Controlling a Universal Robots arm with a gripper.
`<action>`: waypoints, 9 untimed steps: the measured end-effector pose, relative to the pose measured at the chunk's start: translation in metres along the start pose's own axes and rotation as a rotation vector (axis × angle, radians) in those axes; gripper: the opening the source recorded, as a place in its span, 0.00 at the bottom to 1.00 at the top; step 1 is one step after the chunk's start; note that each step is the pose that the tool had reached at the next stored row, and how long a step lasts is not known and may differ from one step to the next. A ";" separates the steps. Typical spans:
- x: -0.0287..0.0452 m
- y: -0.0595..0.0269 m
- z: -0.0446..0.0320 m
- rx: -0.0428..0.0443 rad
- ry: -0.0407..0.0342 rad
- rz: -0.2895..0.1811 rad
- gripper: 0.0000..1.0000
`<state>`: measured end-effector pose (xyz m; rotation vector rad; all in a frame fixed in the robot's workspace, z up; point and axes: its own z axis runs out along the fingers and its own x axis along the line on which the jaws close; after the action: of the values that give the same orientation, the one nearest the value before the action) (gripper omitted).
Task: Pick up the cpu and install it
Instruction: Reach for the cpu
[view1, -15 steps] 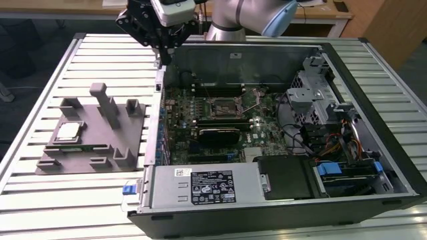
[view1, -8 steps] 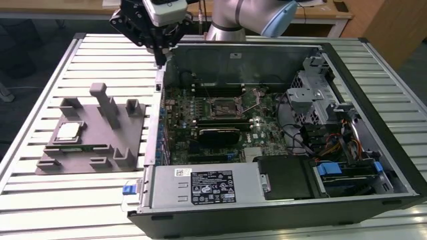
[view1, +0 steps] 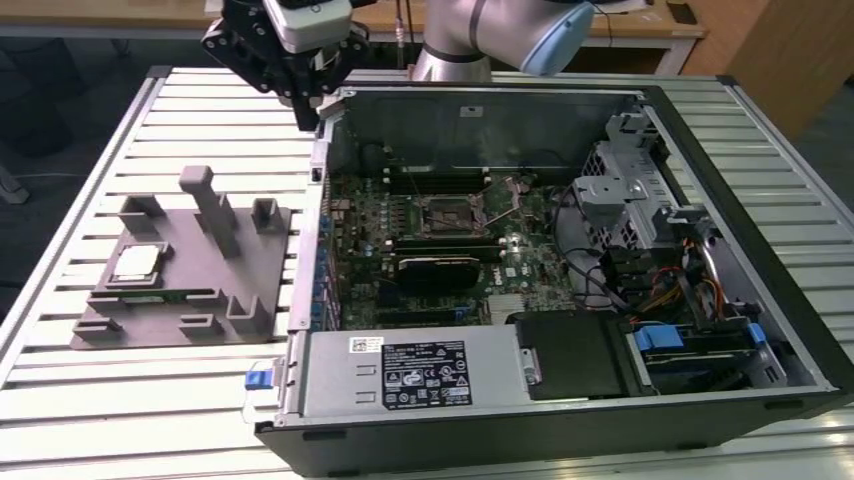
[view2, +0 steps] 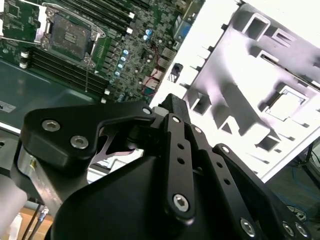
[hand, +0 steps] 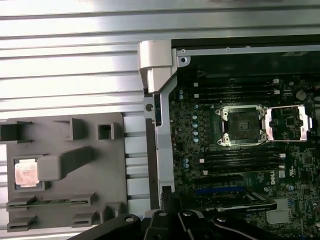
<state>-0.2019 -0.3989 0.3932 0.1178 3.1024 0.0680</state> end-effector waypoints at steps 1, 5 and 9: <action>0.0019 -0.0001 -0.0001 0.0000 -0.0002 0.000 0.11; 0.0093 -0.0007 -0.0003 -0.0001 -0.0011 0.000 0.11; 0.0163 -0.0012 -0.0005 -0.0002 -0.0019 0.000 0.11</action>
<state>-0.2183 -0.3989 0.3931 0.1175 3.1005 0.0681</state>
